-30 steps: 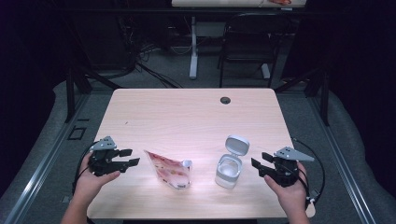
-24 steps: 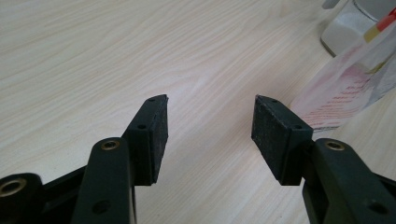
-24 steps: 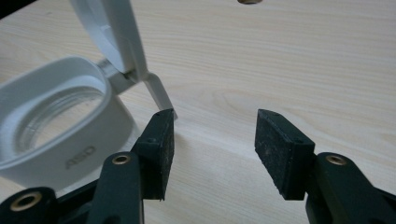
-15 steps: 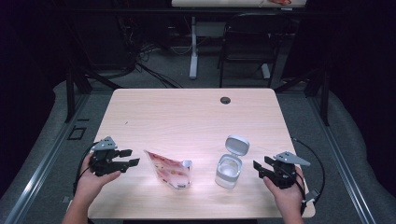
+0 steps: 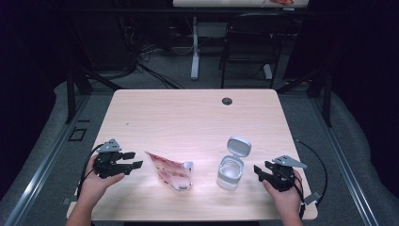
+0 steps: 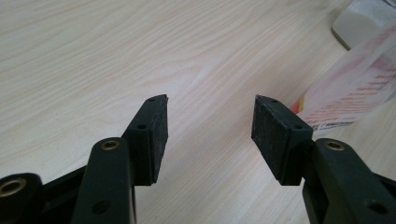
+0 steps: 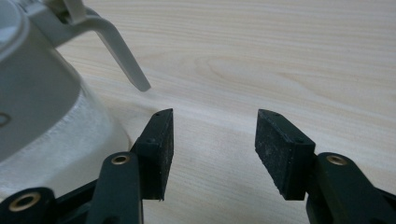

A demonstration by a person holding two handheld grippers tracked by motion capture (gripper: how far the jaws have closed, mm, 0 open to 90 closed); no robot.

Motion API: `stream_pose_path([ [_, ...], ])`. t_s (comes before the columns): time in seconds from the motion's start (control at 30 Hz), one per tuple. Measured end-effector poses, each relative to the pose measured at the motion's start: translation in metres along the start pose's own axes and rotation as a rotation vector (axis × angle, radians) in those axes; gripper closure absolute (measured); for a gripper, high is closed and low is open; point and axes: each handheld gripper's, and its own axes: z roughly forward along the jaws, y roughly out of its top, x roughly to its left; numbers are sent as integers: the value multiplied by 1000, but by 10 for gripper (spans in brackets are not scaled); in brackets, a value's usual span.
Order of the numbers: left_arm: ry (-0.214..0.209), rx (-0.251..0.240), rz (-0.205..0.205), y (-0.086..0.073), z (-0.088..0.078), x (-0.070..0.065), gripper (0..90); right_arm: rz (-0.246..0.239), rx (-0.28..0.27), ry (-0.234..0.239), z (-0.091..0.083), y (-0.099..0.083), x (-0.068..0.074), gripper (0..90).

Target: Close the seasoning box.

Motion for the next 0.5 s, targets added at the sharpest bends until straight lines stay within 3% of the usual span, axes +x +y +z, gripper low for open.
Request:
stream_pose_path([
  [0.5,27,-14,-34,-6,0,7,462,-10,14,-2,3,-1,4,466],
])
